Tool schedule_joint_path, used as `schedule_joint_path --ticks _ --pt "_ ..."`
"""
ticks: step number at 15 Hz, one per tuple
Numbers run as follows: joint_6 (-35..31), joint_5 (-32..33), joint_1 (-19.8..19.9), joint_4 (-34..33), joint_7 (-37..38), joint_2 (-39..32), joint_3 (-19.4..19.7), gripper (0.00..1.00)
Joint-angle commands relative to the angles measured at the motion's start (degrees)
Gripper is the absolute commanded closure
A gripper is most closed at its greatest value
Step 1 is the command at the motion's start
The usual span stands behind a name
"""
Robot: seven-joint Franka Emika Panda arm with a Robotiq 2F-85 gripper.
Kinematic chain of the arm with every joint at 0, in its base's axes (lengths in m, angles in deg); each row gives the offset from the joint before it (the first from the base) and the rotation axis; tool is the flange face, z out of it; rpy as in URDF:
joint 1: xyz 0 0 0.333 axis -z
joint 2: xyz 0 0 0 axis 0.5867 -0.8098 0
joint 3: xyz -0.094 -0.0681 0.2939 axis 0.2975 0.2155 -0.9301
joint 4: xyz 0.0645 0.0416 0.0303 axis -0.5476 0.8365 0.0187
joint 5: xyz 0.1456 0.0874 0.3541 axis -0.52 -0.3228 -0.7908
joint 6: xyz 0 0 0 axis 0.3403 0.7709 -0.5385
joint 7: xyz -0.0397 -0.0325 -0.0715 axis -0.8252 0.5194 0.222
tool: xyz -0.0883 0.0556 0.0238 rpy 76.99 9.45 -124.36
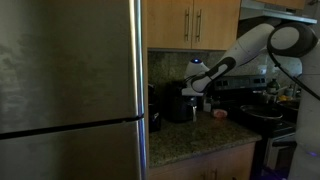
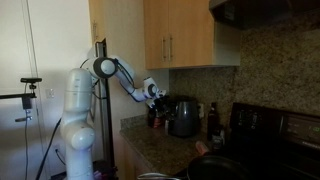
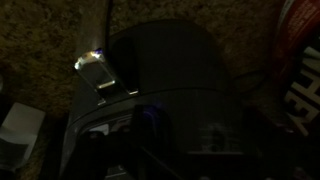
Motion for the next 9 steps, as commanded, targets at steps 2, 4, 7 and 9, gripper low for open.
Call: schedule_joint_path --ticks 2,4,7,9 --pt "2.83 -21.11 3.31 2.05 -16.79 5.32 -10.1 0.0" --pt "9.14 -29.29 0.44 1.34 -22.32 9.65 -9.44 0.0" --pt "10.68 -27.83 -0.39 -0.16 -20.07 9.05 -9.31 0.0" --pt "15.14 -28.18 -0.13 -0.09 -20.14 12.71 -9.68 0.0"
